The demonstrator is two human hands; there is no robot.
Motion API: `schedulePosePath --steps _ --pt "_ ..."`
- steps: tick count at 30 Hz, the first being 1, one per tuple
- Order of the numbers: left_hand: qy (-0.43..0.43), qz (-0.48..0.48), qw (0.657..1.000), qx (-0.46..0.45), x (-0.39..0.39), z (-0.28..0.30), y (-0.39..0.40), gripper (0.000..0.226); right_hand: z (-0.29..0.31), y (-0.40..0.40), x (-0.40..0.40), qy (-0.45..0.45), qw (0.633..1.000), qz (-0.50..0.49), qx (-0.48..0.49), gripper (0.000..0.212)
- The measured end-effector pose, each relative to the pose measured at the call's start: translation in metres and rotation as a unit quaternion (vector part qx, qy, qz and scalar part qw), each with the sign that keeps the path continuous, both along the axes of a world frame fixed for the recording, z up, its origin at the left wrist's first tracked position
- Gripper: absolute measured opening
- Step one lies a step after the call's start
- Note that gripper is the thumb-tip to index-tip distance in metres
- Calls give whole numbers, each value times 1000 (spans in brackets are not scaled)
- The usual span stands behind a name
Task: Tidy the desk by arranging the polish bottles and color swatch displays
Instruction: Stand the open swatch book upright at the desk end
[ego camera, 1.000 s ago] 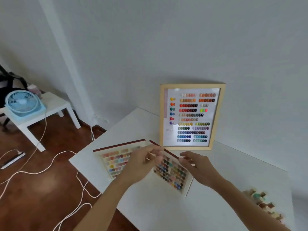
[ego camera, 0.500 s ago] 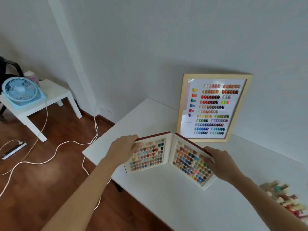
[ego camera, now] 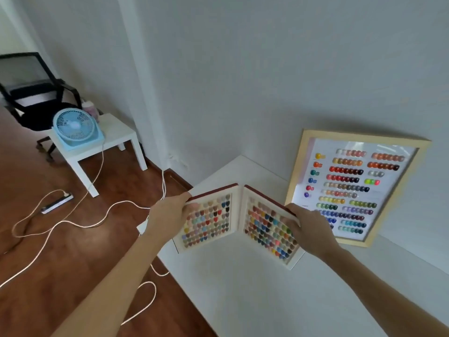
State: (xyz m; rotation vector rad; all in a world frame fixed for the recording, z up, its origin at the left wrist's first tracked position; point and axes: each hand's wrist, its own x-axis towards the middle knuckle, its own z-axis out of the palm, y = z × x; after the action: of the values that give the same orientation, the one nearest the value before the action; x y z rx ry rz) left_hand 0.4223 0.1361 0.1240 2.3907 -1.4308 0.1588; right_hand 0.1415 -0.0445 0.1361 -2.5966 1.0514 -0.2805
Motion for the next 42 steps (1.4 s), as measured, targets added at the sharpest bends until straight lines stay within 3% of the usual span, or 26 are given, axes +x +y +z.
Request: schedulePosePath --steps 9,21,35,42 --pt "9 103 995 -3 69 7 -13 19 0 -27 123 -34 999 12 -3 21" --pt "50 120 991 24 131 -7 -48 18 -18 -45 224 -23 998 -52 27 18" --pt "91 97 990 42 149 -15 -55 28 -18 -44 235 -8 997 -47 64 21" --pt "66 55 996 -35 124 6 -79 35 -3 -45 211 -43 994 -67 74 38"
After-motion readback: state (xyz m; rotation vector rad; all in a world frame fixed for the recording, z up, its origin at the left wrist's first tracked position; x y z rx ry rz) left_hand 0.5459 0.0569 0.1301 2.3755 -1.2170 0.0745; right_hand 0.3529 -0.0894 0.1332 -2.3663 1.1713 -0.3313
